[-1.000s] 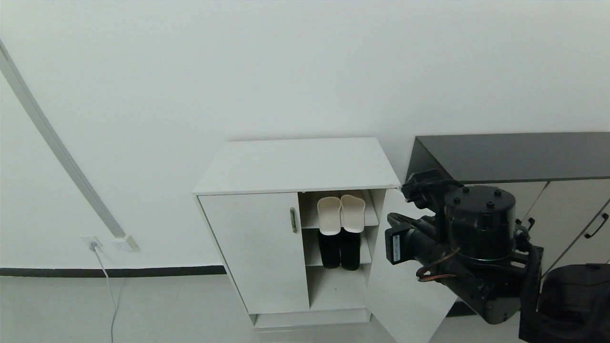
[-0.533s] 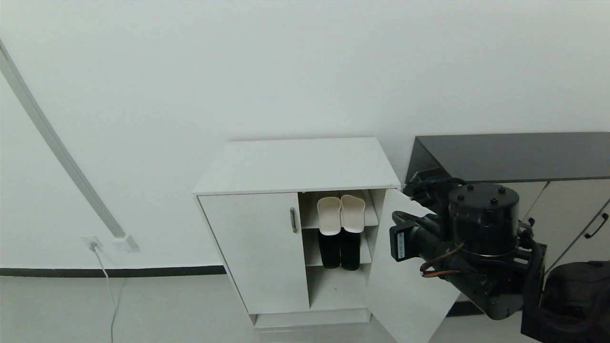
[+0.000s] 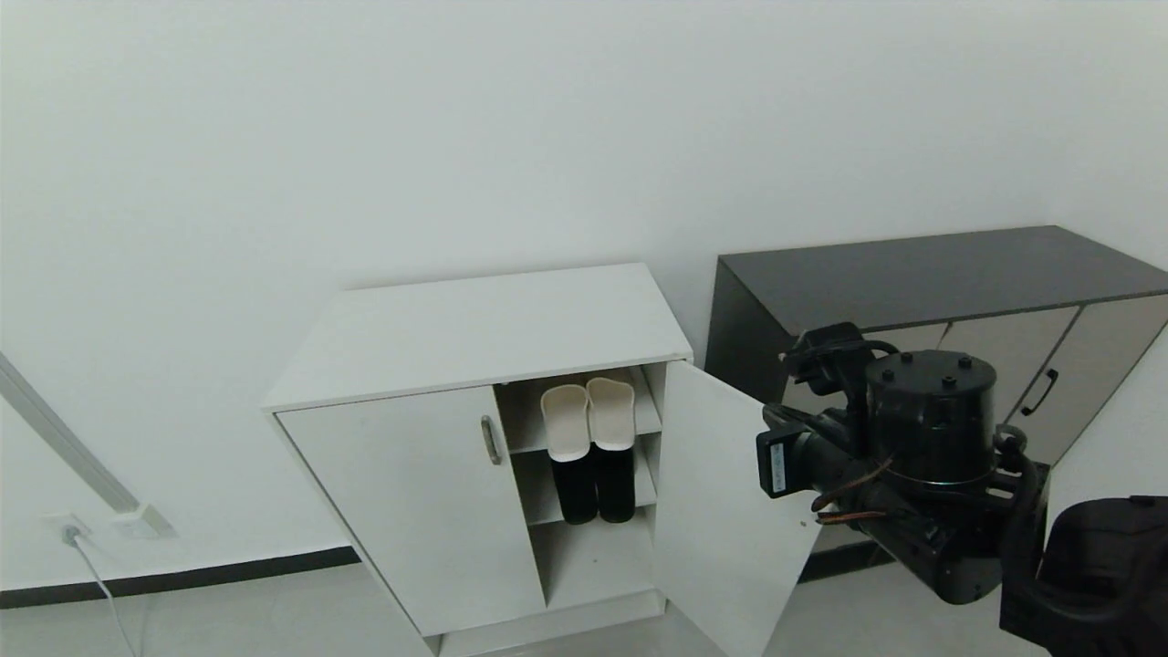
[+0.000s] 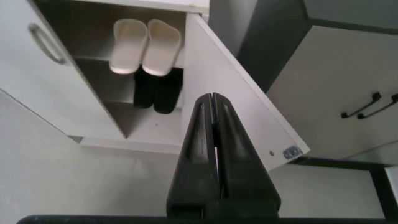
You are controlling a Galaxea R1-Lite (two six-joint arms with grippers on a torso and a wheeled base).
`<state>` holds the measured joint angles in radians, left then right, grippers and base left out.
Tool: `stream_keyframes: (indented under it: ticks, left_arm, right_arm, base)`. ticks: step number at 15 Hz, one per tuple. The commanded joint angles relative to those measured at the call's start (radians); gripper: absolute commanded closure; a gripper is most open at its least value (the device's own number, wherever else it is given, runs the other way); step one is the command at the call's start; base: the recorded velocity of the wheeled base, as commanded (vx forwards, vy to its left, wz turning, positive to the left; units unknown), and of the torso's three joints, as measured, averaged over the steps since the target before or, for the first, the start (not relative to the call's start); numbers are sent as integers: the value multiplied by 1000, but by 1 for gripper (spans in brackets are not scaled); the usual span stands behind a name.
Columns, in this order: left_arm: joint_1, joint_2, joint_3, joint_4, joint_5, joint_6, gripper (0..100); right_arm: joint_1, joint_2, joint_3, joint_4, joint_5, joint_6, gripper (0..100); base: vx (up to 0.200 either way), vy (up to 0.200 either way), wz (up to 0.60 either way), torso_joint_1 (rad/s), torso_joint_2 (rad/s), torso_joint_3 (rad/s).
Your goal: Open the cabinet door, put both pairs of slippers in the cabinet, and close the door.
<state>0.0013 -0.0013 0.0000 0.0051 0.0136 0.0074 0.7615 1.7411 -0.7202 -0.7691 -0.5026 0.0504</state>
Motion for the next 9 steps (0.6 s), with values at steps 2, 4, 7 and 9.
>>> stream_keyframes:
  ticks: [2,4,7,9]
  left_arm:
    - [0,1,0,-1,-1,-1,100]
    - [0,1,0,-1,-3,-1,100]
    - [0,1,0,-1,-4,-1,100]
    - [0,1,0,-1,-4,-1,100]
  right_arm:
    - [-10,2,-1,-7,1,5,100]
    - [-10,3,-1,-27,1,2,100]
    - [-10,5,-4,-27,2,2,100]
    - [-10,15,-10,-30,1,2,100]
  base:
    - [0,0,0,0,0,0]
    - [0,0,0,0,0,0]
    - [0,0,0,0,0,0]
    - [-200,0,0,5,10,2]
